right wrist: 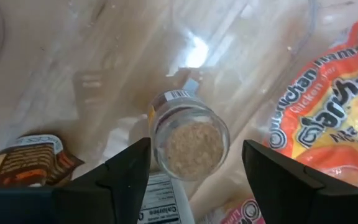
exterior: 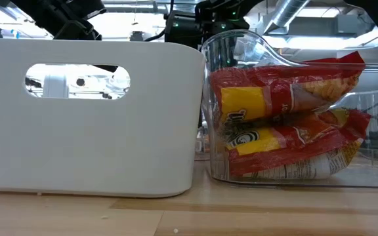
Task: Pick & Place Food Item
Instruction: Put the purple spoon into the white bin
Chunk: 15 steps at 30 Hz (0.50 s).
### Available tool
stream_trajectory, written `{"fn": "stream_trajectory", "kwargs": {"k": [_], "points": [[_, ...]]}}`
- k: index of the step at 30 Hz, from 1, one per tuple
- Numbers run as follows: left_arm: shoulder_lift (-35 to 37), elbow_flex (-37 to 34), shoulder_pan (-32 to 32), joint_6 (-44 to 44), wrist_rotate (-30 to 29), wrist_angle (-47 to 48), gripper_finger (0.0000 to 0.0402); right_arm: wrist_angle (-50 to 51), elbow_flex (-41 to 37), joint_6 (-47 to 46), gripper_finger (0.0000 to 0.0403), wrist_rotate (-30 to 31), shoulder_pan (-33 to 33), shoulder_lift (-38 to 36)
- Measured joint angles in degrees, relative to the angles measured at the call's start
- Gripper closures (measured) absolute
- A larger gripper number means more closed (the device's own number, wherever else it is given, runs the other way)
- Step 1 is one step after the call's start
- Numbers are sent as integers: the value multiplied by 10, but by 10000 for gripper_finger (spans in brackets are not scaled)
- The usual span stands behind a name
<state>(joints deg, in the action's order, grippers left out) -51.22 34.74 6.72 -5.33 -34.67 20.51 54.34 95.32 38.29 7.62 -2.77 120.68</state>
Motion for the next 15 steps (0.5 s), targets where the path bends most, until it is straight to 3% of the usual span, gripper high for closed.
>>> {"fn": "stream_trajectory", "kwargs": {"k": [15], "points": [[0,0,0,-2,0,0,111,87,81,-36,156,-12,-4,0]]}}
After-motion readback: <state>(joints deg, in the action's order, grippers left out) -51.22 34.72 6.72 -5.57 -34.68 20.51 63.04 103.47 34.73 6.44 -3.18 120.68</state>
